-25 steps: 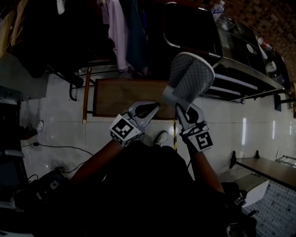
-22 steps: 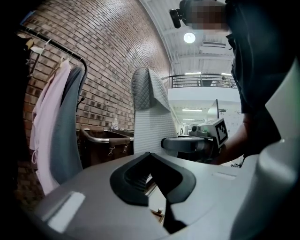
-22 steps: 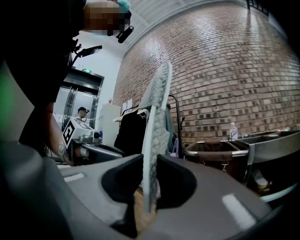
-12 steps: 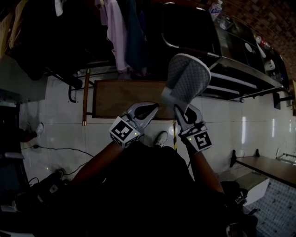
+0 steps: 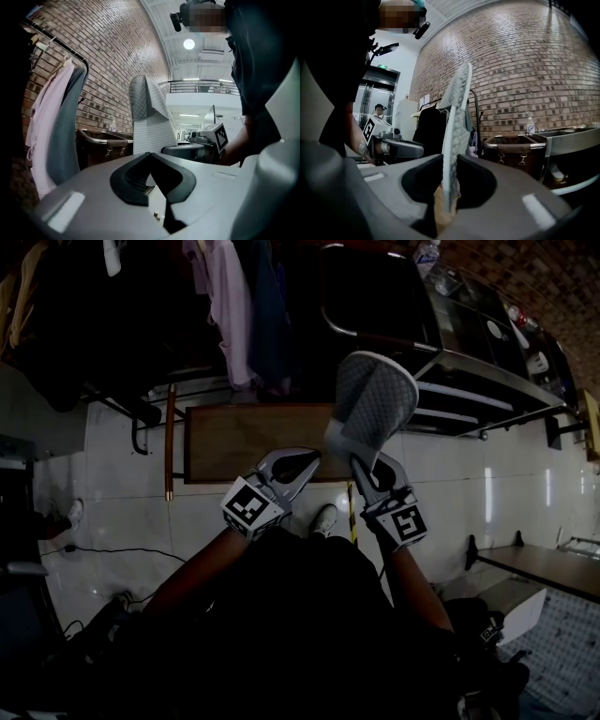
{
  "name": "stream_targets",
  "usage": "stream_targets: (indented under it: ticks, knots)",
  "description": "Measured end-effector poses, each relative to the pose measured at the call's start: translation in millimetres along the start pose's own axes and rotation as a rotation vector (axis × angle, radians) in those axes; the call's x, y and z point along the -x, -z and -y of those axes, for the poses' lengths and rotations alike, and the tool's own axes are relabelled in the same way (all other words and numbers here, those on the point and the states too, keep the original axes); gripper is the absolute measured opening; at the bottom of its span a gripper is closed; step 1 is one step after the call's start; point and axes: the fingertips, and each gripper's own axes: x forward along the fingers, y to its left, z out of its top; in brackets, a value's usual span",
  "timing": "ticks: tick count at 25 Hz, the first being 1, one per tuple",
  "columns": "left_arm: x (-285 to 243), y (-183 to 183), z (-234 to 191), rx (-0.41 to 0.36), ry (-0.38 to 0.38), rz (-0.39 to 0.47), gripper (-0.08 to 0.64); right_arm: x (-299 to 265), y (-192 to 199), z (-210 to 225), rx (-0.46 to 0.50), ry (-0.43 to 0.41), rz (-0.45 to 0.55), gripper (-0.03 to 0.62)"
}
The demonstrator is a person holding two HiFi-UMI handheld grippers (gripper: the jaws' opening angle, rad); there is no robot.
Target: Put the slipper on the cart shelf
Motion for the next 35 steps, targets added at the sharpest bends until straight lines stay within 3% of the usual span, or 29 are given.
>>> stream_targets:
  ticks: [13,21,27,35]
  knots:
    - [17,28,8,0.016,0.118,-0.04,0.0,8,17,-13,-0.034,0.113,-0.046,0.064]
    - [-17,33,38,0.019,0.18,-0.074,0.0,51,38,14,-0.073,0.161,-0.069,0.064]
    - [-71,21,89,-0.002,0.211,-0.074,0.0,100,59,53,-0.119,0.134,-0.095,0.064]
    - [-153,28,160,-0.03,0.223,-0.092,0.0,162,101,109,-0.217,0.033,-0.175,0.064]
